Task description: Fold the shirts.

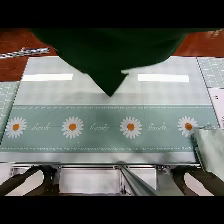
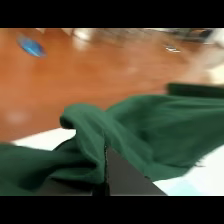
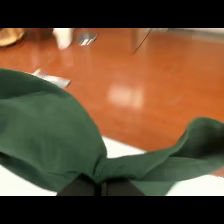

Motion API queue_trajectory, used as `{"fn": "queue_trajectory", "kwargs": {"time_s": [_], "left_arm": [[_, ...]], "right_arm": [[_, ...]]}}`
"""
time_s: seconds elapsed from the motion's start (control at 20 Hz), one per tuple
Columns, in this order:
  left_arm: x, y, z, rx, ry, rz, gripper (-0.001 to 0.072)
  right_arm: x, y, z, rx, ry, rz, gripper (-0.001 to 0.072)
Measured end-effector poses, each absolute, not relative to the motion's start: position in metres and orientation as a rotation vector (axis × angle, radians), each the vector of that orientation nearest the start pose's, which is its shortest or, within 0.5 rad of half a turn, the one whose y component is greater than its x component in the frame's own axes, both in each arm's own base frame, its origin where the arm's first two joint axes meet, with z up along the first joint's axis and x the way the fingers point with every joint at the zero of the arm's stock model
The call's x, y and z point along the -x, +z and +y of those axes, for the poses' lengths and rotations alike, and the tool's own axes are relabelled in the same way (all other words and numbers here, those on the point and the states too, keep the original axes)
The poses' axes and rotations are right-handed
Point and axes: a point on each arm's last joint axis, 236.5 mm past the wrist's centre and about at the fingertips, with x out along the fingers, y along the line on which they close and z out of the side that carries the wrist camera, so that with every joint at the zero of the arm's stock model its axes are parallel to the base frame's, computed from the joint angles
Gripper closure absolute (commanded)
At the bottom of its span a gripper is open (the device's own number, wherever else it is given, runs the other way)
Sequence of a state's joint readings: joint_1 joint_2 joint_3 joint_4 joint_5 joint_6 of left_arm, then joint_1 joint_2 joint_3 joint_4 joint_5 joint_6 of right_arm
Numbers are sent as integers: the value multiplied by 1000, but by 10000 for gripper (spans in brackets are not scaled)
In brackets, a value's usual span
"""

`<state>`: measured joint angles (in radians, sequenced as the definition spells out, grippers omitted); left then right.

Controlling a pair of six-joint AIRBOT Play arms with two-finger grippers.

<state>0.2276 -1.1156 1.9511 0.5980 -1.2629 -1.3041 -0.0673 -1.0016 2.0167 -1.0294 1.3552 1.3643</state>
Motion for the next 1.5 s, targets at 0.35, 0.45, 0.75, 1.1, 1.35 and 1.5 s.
{"fn": "queue_trajectory", "kwargs": {"time_s": [0.35, 0.45, 0.75, 1.1, 1.35, 1.5], "left_arm": [[-216, 524, -108, -15, -479, 0, 690], [-187, 529, -111, -46, -472, -29, 690], [-238, 457, -103, 26, -463, 207, 690], [-418, 308, -93, 228, -408, 501, 690], [-533, 207, -101, 294, -337, 528, 690], [-565, 143, -109, 319, -309, 596, 690]], "right_arm": [[-199, 469, 88, 32, 384, 210, 687], [-182, 459, 86, 27, 370, 243, 687], [-198, 354, 110, -98, 493, 573, 688], [-298, 186, 115, -304, 501, 877, 687], [-407, 103, 95, -383, 393, 924, 687], [-469, 63, 84, -409, 338, 938, 684]]}}
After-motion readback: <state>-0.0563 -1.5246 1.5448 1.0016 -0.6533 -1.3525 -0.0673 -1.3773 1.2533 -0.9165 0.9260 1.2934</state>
